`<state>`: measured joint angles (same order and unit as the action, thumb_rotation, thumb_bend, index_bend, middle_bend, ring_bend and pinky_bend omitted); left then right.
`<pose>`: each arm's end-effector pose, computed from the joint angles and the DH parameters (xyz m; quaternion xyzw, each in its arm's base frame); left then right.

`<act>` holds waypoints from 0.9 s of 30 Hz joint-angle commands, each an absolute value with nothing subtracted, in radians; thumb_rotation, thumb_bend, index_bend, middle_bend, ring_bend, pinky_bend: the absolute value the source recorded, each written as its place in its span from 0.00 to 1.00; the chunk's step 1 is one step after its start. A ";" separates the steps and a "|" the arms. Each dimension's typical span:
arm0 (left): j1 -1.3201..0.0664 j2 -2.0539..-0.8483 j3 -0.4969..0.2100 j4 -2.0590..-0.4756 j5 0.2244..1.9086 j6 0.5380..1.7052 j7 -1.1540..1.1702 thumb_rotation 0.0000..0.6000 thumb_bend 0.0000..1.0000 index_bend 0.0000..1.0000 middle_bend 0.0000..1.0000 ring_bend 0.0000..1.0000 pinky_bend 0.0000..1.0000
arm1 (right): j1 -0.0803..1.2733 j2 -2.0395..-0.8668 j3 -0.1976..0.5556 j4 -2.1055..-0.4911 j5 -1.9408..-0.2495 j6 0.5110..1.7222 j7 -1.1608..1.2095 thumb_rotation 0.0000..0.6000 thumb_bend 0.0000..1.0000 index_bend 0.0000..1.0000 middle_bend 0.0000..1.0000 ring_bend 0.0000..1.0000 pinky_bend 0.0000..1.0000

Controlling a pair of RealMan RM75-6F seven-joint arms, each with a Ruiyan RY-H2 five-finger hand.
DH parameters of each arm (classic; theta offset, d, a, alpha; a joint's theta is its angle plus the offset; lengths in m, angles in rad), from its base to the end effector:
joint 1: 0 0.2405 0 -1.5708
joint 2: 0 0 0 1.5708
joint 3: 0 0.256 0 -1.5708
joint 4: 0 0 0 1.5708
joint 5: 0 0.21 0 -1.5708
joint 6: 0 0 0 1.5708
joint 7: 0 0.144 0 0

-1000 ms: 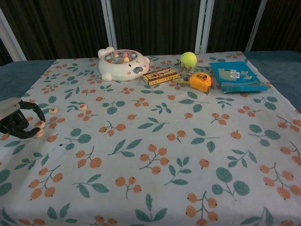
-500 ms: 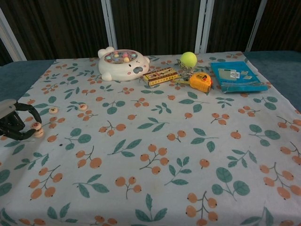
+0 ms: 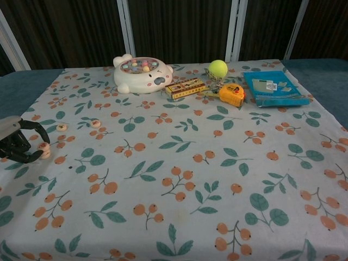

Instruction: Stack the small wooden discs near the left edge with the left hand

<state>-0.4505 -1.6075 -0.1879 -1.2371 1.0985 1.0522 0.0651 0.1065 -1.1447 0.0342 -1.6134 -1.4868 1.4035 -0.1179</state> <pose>-0.2865 0.3114 0.0038 -0.5816 -0.5156 -0.3580 0.5175 -0.3119 -0.1836 0.1383 0.6318 -0.3836 0.3383 0.5824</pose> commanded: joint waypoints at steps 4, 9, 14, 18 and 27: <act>-0.448 -1.603 -0.185 -1.235 1.107 1.049 0.055 1.00 0.44 0.42 1.00 1.00 1.00 | 0.108 -1.144 0.032 -1.615 -1.488 1.400 -0.118 1.00 0.15 0.00 0.00 0.00 0.00; -0.447 -1.598 -0.185 -1.236 1.115 1.051 0.046 1.00 0.44 0.38 1.00 1.00 1.00 | 0.108 -1.142 0.031 -1.616 -1.490 1.399 -0.114 1.00 0.15 0.00 0.00 0.00 0.00; -0.445 -1.591 -0.185 -1.244 1.121 1.054 0.044 1.00 0.44 0.37 1.00 1.00 1.00 | 0.107 -1.141 0.032 -1.616 -1.490 1.402 -0.112 1.00 0.15 0.00 0.00 0.00 0.00; -0.444 -1.578 -0.191 -1.266 1.130 1.064 0.035 1.00 0.44 0.37 1.00 1.00 1.00 | 0.106 -1.139 0.031 -1.617 -1.493 1.405 -0.110 1.00 0.15 0.00 0.00 0.00 0.00; -0.502 -1.532 -0.304 -1.341 1.078 1.065 0.041 1.00 0.44 0.36 1.00 1.00 1.00 | 0.104 -1.133 0.029 -1.617 -1.499 1.408 -0.097 1.00 0.15 0.00 0.00 0.00 0.00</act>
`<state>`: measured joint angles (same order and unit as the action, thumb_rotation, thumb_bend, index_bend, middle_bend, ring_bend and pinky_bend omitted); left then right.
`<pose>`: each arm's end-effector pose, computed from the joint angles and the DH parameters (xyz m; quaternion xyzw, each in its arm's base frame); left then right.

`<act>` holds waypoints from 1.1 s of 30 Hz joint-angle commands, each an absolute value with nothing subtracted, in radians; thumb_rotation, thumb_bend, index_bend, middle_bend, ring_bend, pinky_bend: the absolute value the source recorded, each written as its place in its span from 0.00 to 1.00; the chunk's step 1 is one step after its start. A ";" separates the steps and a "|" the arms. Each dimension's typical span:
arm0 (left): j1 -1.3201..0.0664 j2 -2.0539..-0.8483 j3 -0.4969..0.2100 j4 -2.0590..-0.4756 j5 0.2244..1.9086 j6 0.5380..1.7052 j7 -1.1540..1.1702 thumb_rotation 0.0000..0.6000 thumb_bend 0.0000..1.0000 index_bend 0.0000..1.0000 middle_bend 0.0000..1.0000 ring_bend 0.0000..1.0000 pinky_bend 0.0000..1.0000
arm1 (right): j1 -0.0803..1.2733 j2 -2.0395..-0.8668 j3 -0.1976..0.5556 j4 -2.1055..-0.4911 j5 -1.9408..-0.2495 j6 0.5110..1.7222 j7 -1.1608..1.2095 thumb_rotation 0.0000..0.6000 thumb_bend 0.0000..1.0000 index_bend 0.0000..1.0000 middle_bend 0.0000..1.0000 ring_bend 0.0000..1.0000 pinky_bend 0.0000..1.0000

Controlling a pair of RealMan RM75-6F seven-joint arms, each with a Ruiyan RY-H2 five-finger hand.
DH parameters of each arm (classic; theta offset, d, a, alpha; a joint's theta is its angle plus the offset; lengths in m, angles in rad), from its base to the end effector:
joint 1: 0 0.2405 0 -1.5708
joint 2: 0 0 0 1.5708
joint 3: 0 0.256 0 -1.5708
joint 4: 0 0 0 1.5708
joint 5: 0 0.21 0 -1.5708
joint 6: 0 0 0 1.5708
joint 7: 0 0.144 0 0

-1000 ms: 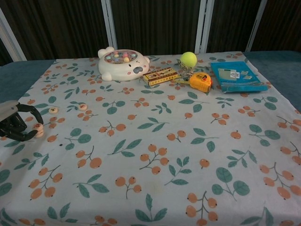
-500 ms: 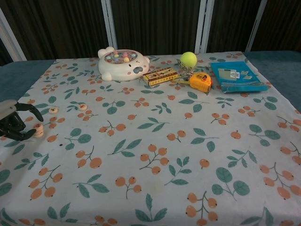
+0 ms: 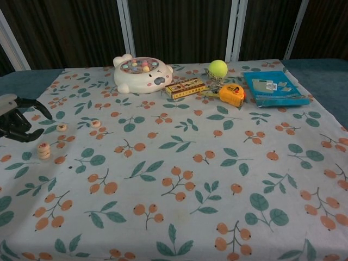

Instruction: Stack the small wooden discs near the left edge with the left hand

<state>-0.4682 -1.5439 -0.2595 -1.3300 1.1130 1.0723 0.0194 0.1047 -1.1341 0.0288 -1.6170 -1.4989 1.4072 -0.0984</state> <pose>-0.2621 0.3294 0.0310 -0.5562 -0.5124 -0.4158 0.5051 -0.3112 -0.1819 0.1406 0.6327 -0.3856 0.3428 0.5775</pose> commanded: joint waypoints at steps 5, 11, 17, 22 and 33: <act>-0.575 -1.528 -0.361 -1.313 0.975 0.993 0.118 1.00 0.44 0.36 1.00 1.00 1.00 | 0.104 -1.132 0.033 -1.615 -1.490 1.408 -0.098 1.00 0.15 0.00 0.00 0.00 0.00; -0.640 -1.556 -0.352 -1.238 0.896 0.910 0.197 1.00 0.41 0.37 1.00 1.00 1.00 | 0.106 -1.135 0.037 -1.614 -1.481 1.402 -0.103 1.00 0.15 0.00 0.00 0.00 0.00; -0.669 -1.604 -0.331 -1.152 0.873 0.882 0.211 1.00 0.39 0.37 1.00 1.00 1.00 | 0.107 -1.137 0.040 -1.614 -1.474 1.400 -0.107 1.00 0.15 0.00 0.00 0.00 0.00; -0.677 -1.649 -0.314 -1.071 0.868 0.868 0.202 1.00 0.38 0.37 1.00 1.00 1.00 | 0.107 -1.136 0.041 -1.614 -1.469 1.398 -0.105 1.00 0.15 0.00 0.00 0.00 0.00; -0.696 -1.724 -0.300 -0.928 0.864 0.836 0.192 1.00 0.38 0.38 1.00 1.00 1.00 | 0.106 -1.134 0.044 -1.613 -1.466 1.401 -0.097 1.00 0.15 0.00 0.00 0.00 0.00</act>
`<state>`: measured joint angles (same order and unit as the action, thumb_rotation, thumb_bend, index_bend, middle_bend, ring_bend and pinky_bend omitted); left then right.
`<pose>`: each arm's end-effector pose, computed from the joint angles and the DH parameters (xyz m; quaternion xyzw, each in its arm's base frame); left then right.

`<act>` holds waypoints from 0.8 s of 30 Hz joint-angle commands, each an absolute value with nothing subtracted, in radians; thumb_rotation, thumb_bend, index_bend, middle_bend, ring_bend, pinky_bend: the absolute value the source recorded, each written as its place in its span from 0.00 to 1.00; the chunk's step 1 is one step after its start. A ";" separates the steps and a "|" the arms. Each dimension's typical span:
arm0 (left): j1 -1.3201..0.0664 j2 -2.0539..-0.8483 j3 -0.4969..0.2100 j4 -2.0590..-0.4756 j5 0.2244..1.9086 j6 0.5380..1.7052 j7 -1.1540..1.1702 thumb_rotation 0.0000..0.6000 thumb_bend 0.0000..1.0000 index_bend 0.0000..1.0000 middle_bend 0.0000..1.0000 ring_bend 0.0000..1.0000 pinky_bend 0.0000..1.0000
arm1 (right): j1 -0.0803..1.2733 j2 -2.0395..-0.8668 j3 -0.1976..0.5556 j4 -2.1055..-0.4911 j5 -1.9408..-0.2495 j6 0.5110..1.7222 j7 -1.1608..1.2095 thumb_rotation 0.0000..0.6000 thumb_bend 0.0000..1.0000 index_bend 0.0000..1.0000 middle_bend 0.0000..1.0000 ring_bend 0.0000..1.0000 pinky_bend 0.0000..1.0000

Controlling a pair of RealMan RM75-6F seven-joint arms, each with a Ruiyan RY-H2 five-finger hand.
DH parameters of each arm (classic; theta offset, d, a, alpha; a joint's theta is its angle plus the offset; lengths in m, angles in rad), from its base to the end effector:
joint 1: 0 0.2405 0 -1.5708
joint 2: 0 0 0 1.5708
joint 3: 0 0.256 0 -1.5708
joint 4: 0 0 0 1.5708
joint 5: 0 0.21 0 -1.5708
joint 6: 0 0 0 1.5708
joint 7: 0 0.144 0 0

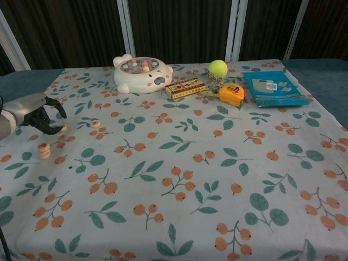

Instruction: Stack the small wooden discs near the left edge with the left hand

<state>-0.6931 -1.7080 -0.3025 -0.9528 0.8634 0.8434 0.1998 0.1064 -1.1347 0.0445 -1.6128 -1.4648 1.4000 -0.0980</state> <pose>-0.2655 0.4028 0.0002 -0.5831 -0.5029 -0.3150 0.5549 -0.3152 -0.1859 0.1438 0.6214 -0.3904 0.3395 0.5883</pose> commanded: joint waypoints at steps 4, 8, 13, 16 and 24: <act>-0.698 -1.743 -0.300 -0.888 0.869 0.827 0.179 1.00 0.38 0.39 1.00 1.00 1.00 | 0.104 -1.132 0.044 -1.614 -1.465 1.403 -0.093 1.00 0.15 0.00 0.00 0.00 0.00; -0.701 -1.754 -0.303 -0.859 0.877 0.820 0.166 1.00 0.38 0.39 1.00 1.00 1.00 | 0.101 -1.130 0.045 -1.614 -1.464 1.407 -0.091 1.00 0.15 0.00 0.00 0.00 0.00; -0.701 -1.763 -0.305 -0.844 0.884 0.811 0.153 1.00 0.38 0.42 1.00 1.00 1.00 | 0.100 -1.130 0.044 -1.615 -1.465 1.409 -0.090 1.00 0.15 0.00 0.00 0.00 0.00; -0.702 -1.768 -0.308 -0.840 0.886 0.808 0.148 1.00 0.38 0.42 1.00 1.00 1.00 | 0.100 -1.130 0.044 -1.616 -1.464 1.408 -0.091 1.00 0.15 0.00 0.00 0.00 0.00; -0.706 -1.783 -0.315 -0.813 0.889 0.803 0.147 1.00 0.38 0.42 1.00 1.00 1.00 | 0.097 -1.126 0.045 -1.616 -1.465 1.414 -0.086 1.00 0.15 0.00 0.00 0.00 0.00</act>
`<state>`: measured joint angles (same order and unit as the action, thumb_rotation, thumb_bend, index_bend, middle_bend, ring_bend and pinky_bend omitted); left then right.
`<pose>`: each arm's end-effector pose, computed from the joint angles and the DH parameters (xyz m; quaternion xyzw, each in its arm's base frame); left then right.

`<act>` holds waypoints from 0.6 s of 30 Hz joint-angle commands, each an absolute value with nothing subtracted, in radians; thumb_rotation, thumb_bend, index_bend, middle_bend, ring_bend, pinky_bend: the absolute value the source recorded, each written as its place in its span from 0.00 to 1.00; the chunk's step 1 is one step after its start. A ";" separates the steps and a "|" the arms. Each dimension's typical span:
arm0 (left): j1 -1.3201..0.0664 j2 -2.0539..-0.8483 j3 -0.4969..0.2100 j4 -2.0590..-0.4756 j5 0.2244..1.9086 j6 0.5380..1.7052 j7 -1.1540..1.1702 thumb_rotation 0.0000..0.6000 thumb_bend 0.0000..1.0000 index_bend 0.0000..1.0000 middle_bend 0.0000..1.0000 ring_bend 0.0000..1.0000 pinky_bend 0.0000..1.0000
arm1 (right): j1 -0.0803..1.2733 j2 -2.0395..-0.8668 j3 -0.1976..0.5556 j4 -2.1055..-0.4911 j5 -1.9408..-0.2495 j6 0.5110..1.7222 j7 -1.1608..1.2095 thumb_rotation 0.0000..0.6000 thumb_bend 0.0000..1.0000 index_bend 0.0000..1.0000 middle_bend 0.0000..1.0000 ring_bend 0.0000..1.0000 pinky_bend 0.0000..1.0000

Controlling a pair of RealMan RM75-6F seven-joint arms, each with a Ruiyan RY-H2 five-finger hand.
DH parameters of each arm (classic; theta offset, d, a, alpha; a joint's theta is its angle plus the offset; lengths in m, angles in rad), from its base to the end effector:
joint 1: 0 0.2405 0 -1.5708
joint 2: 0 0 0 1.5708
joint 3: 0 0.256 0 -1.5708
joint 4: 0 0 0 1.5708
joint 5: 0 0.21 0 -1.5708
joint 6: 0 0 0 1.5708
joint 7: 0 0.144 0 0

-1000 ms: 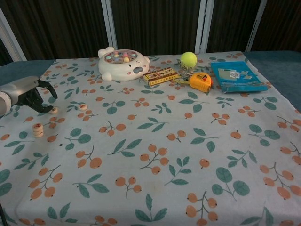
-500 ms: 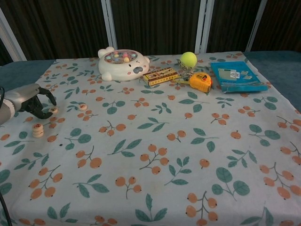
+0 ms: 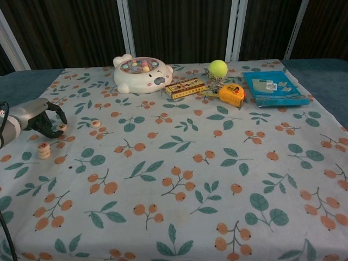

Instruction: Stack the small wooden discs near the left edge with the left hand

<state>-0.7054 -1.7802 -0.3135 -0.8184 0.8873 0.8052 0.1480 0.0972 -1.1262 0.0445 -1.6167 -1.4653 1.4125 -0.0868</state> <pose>-0.2747 0.4079 -0.0111 -0.5741 -0.5104 -0.3109 0.5597 -0.3162 -0.1832 0.1479 0.6158 -0.3917 0.3425 0.5916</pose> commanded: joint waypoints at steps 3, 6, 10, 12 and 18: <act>-0.706 -1.787 -0.316 -0.804 0.891 0.802 0.146 1.00 0.38 0.44 1.00 1.00 1.00 | 0.096 -1.124 0.045 -1.616 -1.464 1.414 -0.084 1.00 0.15 0.00 0.00 0.00 0.00; -0.705 -1.789 -0.316 -0.800 0.895 0.799 0.143 1.00 0.38 0.45 1.00 1.00 1.00 | 0.096 -1.125 0.045 -1.617 -1.464 1.413 -0.085 1.00 0.15 0.00 0.00 0.00 0.00; -0.705 -1.793 -0.318 -0.796 0.901 0.803 0.138 1.00 0.38 0.47 1.00 1.00 1.00 | 0.095 -1.125 0.044 -1.618 -1.465 1.414 -0.087 1.00 0.15 0.00 0.00 0.00 0.00; -0.705 -1.794 -0.319 -0.794 0.903 0.803 0.137 1.00 0.38 0.49 1.00 1.00 1.00 | 0.095 -1.125 0.045 -1.618 -1.464 1.414 -0.087 1.00 0.15 0.00 0.00 0.00 0.00; -0.704 -1.795 -0.321 -0.790 0.907 0.802 0.139 1.00 0.38 0.52 1.00 1.00 1.00 | 0.095 -1.124 0.045 -1.618 -1.464 1.414 -0.087 1.00 0.15 0.00 0.00 0.00 0.00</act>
<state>-0.7039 -1.7951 -0.3211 -0.7903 0.9076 0.8025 0.1386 0.0946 -1.1242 0.0449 -1.6180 -1.4643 1.4138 -0.0870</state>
